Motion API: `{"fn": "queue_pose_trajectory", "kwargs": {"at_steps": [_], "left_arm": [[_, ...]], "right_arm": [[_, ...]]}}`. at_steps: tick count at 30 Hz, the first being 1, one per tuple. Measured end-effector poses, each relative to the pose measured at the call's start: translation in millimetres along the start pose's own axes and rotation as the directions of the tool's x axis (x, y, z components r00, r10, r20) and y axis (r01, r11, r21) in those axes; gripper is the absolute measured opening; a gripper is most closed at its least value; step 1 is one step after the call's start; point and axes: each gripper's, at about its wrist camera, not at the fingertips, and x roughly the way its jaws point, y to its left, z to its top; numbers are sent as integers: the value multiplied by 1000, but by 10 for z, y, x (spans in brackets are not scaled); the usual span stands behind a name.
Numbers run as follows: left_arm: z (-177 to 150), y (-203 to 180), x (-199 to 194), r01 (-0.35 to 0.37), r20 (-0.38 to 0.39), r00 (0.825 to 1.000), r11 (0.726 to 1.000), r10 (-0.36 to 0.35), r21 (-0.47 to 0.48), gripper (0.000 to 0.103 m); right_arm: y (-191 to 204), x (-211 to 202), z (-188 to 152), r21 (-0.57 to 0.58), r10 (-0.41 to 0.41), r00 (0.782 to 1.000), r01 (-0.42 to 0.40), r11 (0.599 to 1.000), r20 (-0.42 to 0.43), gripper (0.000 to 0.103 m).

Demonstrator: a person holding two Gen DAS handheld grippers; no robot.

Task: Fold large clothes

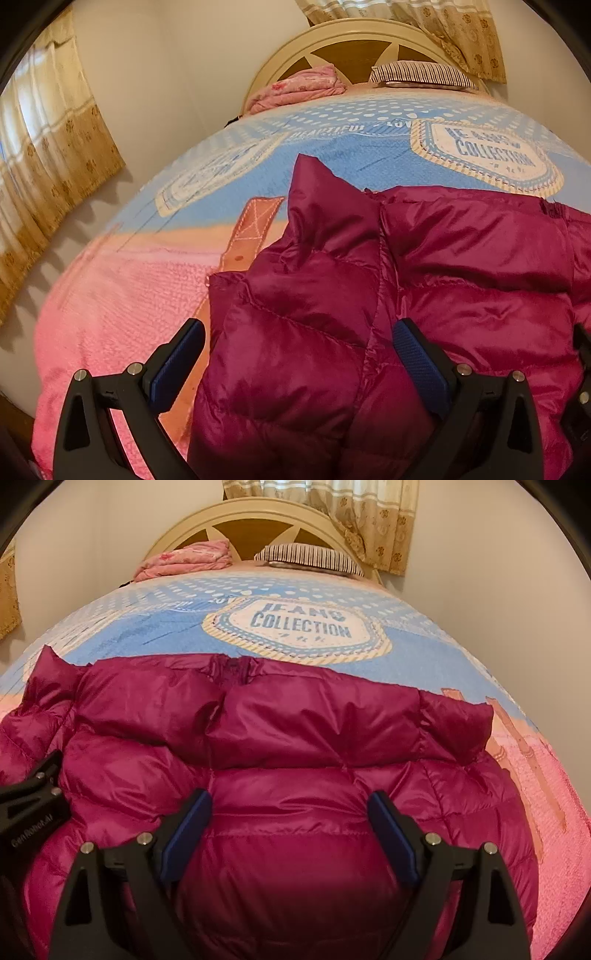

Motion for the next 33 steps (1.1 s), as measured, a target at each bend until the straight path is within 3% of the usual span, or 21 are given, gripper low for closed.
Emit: {"fn": "queue_pose_trajectory", "kwargs": {"at_steps": [11,15,18,21,24,26,29,33], "left_arm": [[-12,-123,81,-25,-21,999,999,26,26,102],[-7,-61,-69,-11,-13,1000,999,12,36,102],[-72,204,-469,43,57,997,999,-43,2,102],[-282,478,-775,44,98,994,999,-43,1,102],[-527,738,-828,37,89,996,997,-31,-67,102],[-670,792,-723,29,34,999,995,-26,-91,102],[-817,756,-575,65,-34,997,993,-69,-99,102],[-891,680,-545,81,-25,996,992,-84,-92,102]], "right_arm": [[37,163,5,-15,-26,998,25,1000,-59,93],[43,131,5,-11,-22,998,21,1000,-59,94],[-21,-143,-30,2,13,999,-13,1000,-40,94],[-71,-670,-216,-3,35,998,-35,999,56,96],[-75,-1047,-503,-4,40,992,-40,999,119,101],[-24,-1108,-659,-21,34,992,-31,999,124,101],[95,-949,-866,-77,-15,996,22,997,85,100],[92,-770,-934,-68,-28,998,31,997,54,101]]}}
